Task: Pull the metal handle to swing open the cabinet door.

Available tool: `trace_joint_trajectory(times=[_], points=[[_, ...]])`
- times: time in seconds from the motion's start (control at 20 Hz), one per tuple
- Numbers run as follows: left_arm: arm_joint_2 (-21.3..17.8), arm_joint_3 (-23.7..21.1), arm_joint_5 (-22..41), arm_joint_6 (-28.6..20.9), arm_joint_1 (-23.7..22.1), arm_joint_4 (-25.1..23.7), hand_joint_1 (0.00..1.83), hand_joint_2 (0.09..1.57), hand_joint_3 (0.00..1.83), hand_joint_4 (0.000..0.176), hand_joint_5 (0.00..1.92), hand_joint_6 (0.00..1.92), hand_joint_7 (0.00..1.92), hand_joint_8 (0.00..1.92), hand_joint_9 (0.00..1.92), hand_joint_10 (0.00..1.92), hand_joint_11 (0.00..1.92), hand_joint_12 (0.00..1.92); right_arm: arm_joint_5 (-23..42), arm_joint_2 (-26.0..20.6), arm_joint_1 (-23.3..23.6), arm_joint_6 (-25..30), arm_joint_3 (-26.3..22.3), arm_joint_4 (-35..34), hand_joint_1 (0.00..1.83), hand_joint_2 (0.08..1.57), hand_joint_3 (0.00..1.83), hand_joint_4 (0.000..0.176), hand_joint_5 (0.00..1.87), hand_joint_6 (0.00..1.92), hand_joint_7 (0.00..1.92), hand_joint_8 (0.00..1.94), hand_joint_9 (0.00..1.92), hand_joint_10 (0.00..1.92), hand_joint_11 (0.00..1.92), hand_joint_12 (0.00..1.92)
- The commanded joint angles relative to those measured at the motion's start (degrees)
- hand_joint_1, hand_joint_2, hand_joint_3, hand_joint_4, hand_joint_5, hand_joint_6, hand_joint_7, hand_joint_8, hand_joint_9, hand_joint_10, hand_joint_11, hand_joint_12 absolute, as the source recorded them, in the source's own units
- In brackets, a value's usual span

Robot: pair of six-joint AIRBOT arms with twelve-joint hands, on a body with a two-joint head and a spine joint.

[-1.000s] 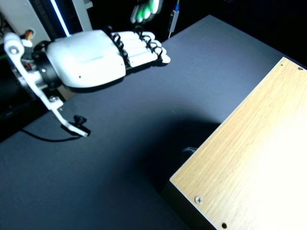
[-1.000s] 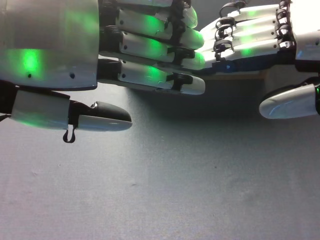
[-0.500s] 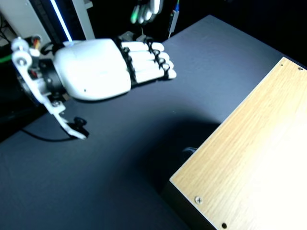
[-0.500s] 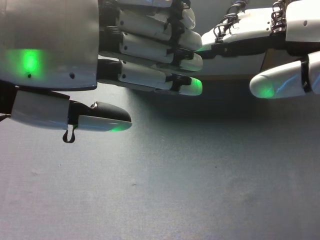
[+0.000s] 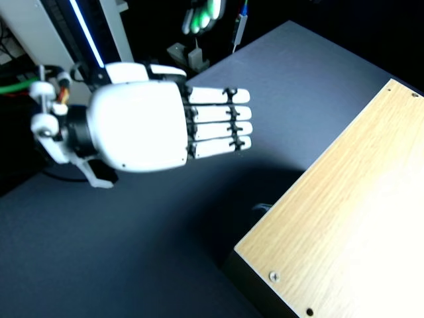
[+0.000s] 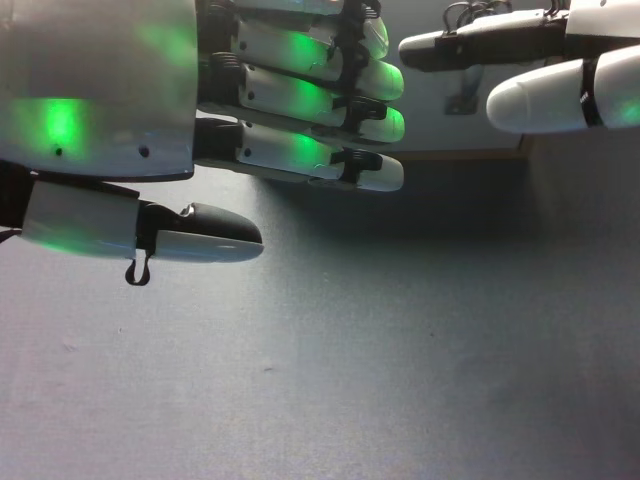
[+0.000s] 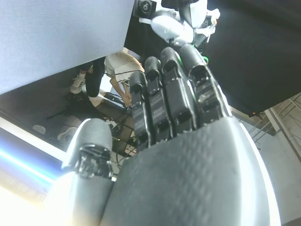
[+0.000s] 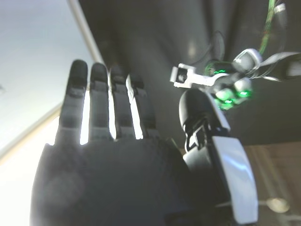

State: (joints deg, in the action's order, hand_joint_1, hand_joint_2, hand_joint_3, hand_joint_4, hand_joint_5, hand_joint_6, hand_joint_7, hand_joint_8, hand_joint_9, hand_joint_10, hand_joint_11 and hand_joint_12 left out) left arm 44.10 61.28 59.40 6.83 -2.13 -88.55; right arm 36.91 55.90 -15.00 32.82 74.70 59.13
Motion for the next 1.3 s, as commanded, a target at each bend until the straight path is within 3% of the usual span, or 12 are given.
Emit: trace_joint_trajectory(times=[0.0,0.45,0.8,1.15,1.25], points=[[-0.35,-0.21,1.13,0.39,-0.50,5.58,0.00,1.57,0.04,0.000,0.43,0.01,0.44,0.01,0.40,0.01,0.02,0.89,2.75,-0.46,0.47,2.01,0.14,-4.29,0.00,1.57,0.07,0.000,0.15,0.00,0.16,0.00,0.15,0.00,0.00,0.47],[-0.35,-0.21,1.13,0.39,-0.50,5.58,0.00,1.57,0.05,0.000,0.43,0.00,0.44,0.00,0.39,0.00,0.00,0.88,-5.31,-0.87,0.38,14.26,0.14,-4.78,0.00,1.57,0.06,0.000,0.15,0.00,0.17,0.00,0.15,0.00,0.00,0.47],[-0.35,-0.21,1.13,0.39,-0.50,5.58,0.00,1.57,0.05,0.000,0.41,0.00,0.43,0.00,0.39,0.00,0.00,0.88,-7.40,-1.27,0.38,15.36,1.16,-5.41,0.00,1.57,0.06,0.000,0.14,0.00,0.16,0.00,0.15,0.00,0.00,0.46],[-0.35,-0.21,1.12,0.39,-0.50,5.58,0.00,1.57,0.04,0.000,0.32,0.00,0.31,0.00,0.27,0.00,0.00,0.67,-7.44,-2.01,0.35,18.40,1.12,-5.22,0.00,1.55,0.01,0.000,0.07,0.00,0.09,0.00,0.08,0.00,0.00,0.29],[-0.35,-0.21,1.12,0.39,-0.50,5.58,0.00,1.57,0.04,0.000,0.24,0.00,0.23,0.00,0.20,0.00,0.00,0.51,-7.44,-2.81,0.00,18.48,0.17,-5.21,0.00,1.56,0.02,0.000,0.04,0.00,0.05,0.00,0.04,0.00,0.00,0.23]])
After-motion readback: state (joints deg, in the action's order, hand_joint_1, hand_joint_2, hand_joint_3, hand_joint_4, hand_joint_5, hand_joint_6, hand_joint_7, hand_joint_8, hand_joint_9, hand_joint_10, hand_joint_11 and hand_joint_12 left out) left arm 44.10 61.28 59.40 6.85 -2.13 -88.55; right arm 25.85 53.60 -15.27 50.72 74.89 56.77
